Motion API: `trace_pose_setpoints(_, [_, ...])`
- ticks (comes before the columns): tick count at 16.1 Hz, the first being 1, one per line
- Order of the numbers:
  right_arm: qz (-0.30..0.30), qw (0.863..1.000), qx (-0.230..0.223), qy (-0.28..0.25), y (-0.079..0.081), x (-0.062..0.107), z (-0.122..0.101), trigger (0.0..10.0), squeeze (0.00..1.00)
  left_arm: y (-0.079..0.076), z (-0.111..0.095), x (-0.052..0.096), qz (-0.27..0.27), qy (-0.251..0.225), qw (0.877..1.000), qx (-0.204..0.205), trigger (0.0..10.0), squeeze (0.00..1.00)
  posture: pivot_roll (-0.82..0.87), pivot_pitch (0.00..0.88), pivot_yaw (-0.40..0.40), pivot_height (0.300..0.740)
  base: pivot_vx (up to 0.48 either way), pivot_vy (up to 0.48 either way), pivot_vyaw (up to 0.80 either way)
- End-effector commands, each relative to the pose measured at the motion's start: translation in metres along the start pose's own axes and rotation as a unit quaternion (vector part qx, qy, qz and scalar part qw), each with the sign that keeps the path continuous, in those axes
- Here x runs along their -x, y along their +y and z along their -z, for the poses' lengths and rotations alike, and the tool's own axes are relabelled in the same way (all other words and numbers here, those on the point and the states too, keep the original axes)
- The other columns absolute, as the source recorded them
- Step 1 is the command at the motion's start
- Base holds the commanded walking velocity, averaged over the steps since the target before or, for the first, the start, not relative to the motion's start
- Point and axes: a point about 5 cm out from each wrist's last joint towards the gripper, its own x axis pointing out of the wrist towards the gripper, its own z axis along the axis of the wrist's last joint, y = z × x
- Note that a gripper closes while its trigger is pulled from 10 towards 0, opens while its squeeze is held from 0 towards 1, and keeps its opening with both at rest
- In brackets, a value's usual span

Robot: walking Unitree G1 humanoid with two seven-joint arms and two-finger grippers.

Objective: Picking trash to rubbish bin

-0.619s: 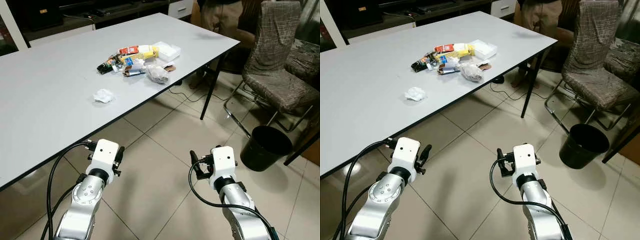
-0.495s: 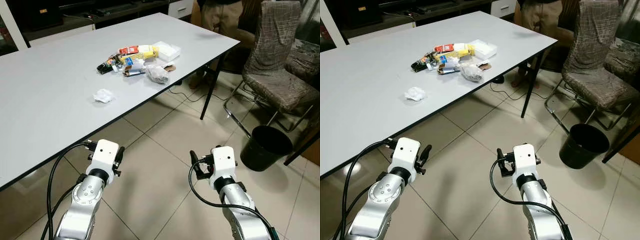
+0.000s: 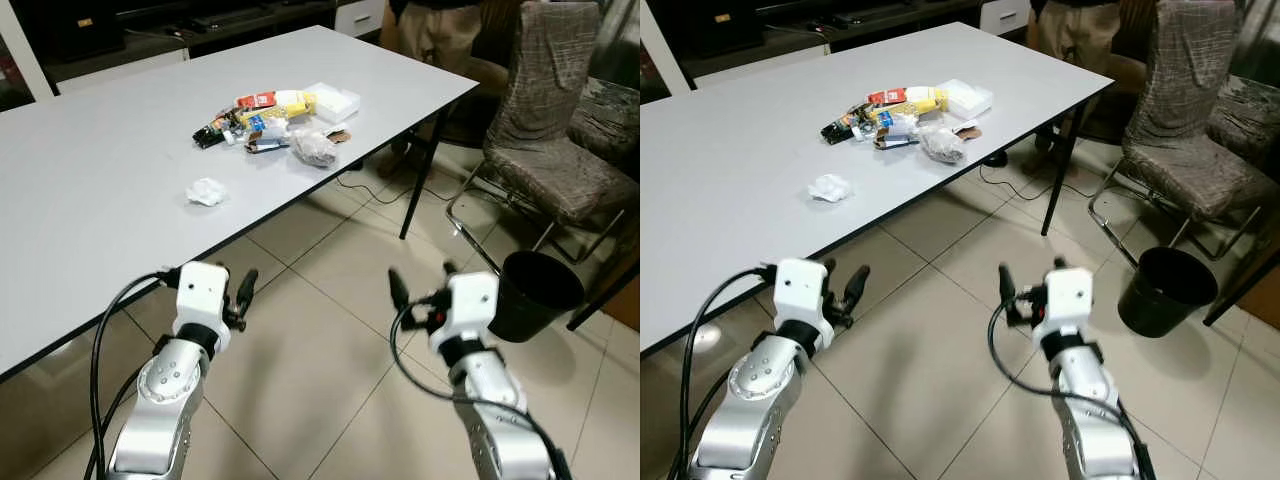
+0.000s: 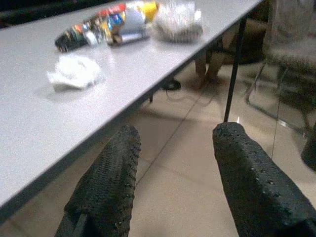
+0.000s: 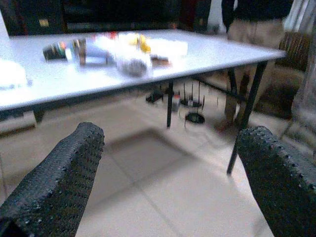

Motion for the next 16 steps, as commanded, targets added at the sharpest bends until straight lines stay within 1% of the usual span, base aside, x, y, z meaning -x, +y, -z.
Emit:
trace_pose_setpoints(1, [-0.001,1.000,0.006,-0.029,-0.003,-0.002,-0.012,10.0,1.00,0.000,-0.011,-0.001,0.007,-0.027,1.000,0.002,10.0,1.00,-0.10,0.000,-0.030,0.740,0.000,0.000,0.00])
trace_pose_setpoints(2, [0.000,0.999,0.017,-0.037,-0.003,-0.004,-0.015,10.0,1.00,-0.001,-0.014,-0.001,0.011,-0.034,0.999,0.001,10.0,1.00,-0.09,0.000,-0.034,0.740,0.000,0.000,0.00])
trace_pose_setpoints(5, [-0.003,0.999,0.022,-0.042,-0.002,-0.006,-0.015,10.0,1.00,0.000,-0.015,0.000,0.014,-0.036,0.999,0.005,10.0,1.00,-0.08,0.000,-0.038,0.740,0.000,0.000,0.00])
trace_pose_setpoints(8, [-0.025,0.998,0.002,-0.049,0.004,-0.009,-0.017,10.0,1.00,0.004,-0.016,0.000,0.007,-0.041,0.999,0.014,10.0,1.00,-0.07,0.000,-0.041,0.740,0.000,0.000,0.00])
trace_pose_setpoints(10, [-0.032,0.998,-0.003,-0.045,0.007,-0.010,-0.017,10.0,1.00,0.006,-0.017,0.000,-0.001,-0.041,0.999,0.015,10.0,1.00,-0.07,0.000,-0.041,0.740,0.000,0.000,0.00])
trace_pose_setpoints(11, [-0.052,0.997,-0.031,-0.045,0.013,-0.010,-0.017,10.0,1.00,0.009,-0.018,-0.001,-0.014,-0.048,0.999,0.022,10.0,1.00,-0.07,0.000,-0.041,0.740,0.000,0.000,0.00])
trace_pose_setpoints(12, [-0.064,0.996,-0.043,-0.045,0.018,-0.010,-0.017,10.0,1.00,0.008,-0.014,-0.003,-0.007,-0.033,0.998,0.061,10.0,1.00,-0.07,0.000,-0.043,0.740,0.000,0.000,0.00])
trace_pose_setpoints(13, [-0.066,0.996,-0.043,-0.044,0.019,-0.010,-0.017,10.0,1.00,0.006,-0.013,-0.003,0.000,-0.029,0.996,0.080,10.0,1.00,-0.07,0.000,-0.043,0.740,0.000,0.000,0.00])
trace_pose_setpoints(14, [-0.065,0.996,-0.044,-0.044,0.019,-0.010,-0.016,10.0,1.00,0.006,-0.014,-0.003,-0.004,-0.033,0.997,0.074,10.0,1.00,-0.07,0.000,-0.046,0.740,0.000,0.000,0.00])
trace_pose_setpoints(15, [-0.063,0.996,-0.047,-0.039,0.019,-0.010,-0.016,10.0,1.00,0.008,-0.016,-0.002,-0.021,-0.040,0.997,0.068,10.0,1.00,-0.07,0.000,-0.047,0.740,0.000,0.000,0.00])
trace_pose_setpoints(16, [-0.044,0.998,-0.042,-0.023,0.015,-0.012,-0.011,10.0,1.00,0.014,-0.016,-0.003,-0.063,-0.035,0.994,0.085,10.0,1.00,-0.06,0.000,-0.051,0.740,0.000,0.000,0.00])
